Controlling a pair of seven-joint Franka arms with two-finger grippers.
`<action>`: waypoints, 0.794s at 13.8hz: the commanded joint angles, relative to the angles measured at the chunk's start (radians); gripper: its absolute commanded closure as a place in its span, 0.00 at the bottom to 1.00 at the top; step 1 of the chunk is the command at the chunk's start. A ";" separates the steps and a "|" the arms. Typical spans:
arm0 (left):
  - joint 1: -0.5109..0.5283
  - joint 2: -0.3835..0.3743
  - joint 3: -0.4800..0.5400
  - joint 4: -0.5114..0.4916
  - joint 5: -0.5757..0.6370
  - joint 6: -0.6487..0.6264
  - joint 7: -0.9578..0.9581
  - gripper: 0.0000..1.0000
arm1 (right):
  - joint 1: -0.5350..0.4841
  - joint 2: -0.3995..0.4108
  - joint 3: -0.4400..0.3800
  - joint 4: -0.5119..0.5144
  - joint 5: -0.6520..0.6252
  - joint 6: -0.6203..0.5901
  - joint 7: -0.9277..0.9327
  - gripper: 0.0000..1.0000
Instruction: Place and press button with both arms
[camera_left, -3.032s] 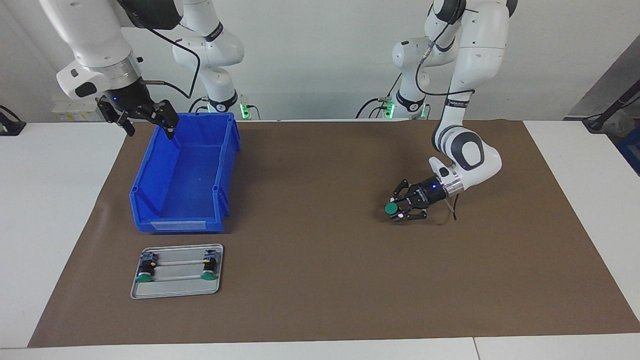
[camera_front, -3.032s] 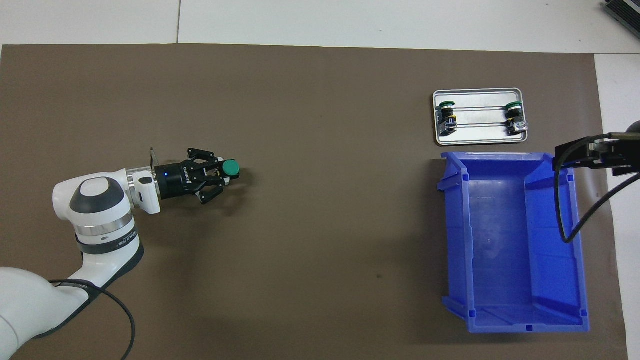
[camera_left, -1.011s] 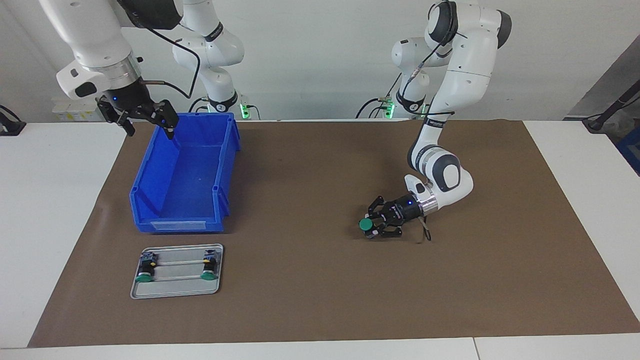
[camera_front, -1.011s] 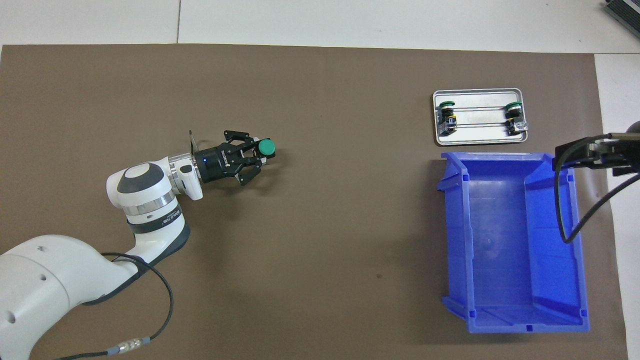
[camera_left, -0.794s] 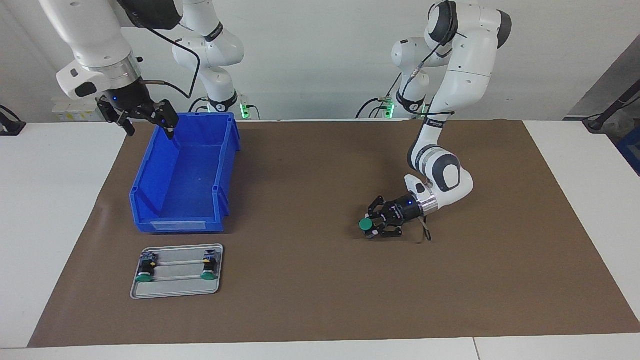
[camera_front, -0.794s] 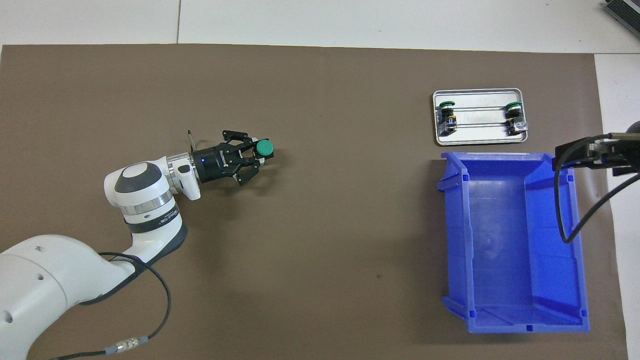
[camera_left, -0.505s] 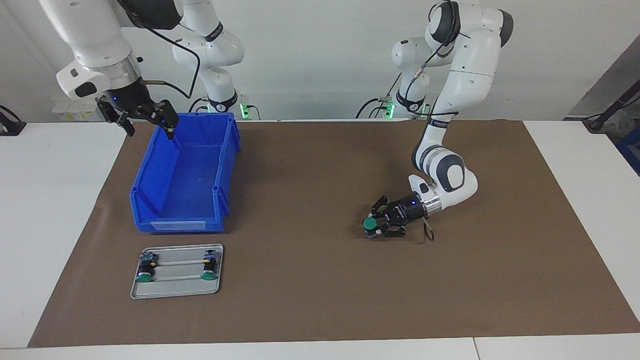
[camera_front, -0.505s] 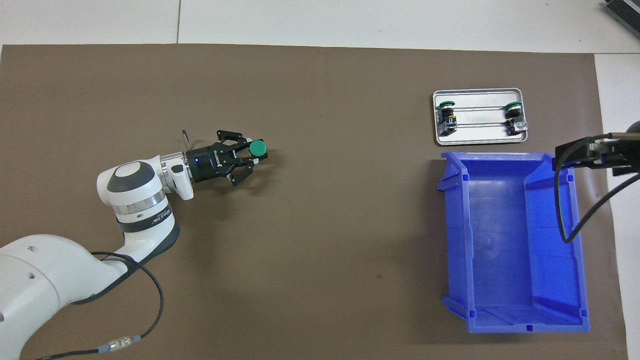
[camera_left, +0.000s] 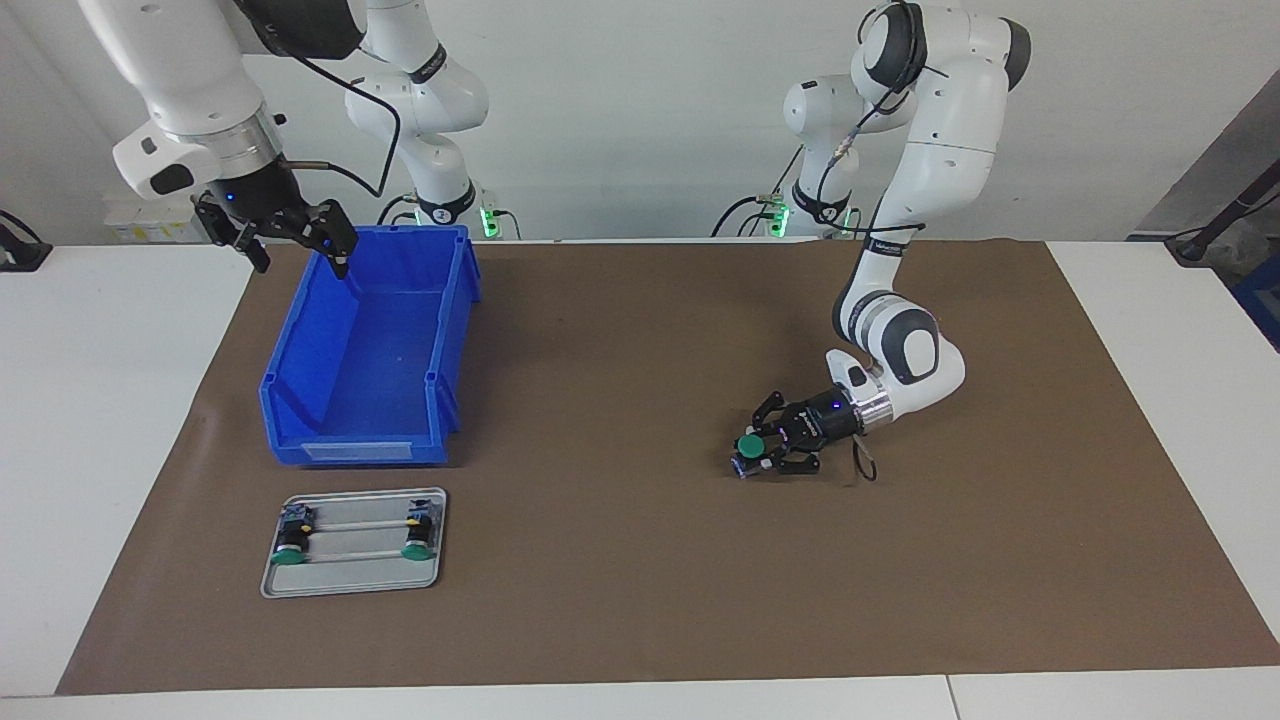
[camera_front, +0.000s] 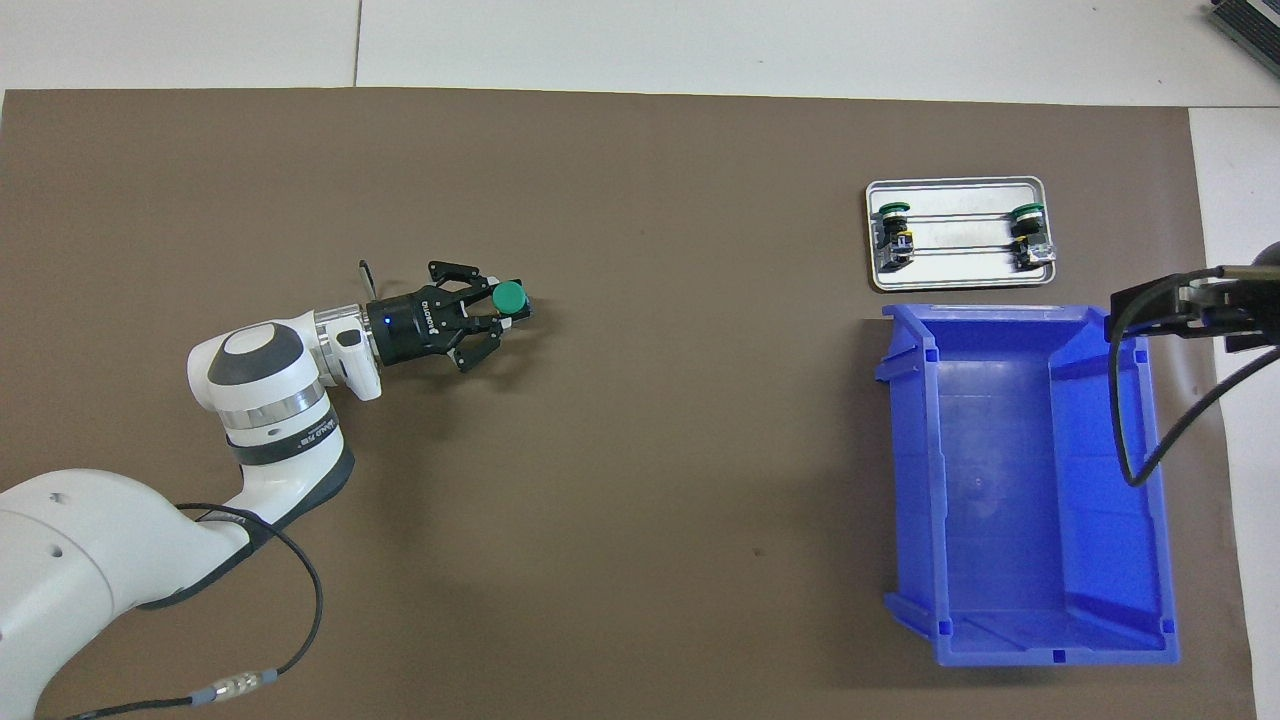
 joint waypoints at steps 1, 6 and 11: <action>0.002 0.011 0.014 -0.008 0.016 0.034 0.027 0.72 | -0.007 0.000 0.005 0.011 0.000 -0.019 -0.016 0.00; 0.003 0.011 0.014 -0.008 0.016 0.034 0.022 0.57 | -0.007 0.000 0.005 0.011 0.000 -0.019 -0.016 0.00; 0.008 0.006 0.014 -0.009 0.017 0.034 0.016 0.40 | -0.007 0.000 0.005 0.011 0.000 -0.019 -0.016 0.00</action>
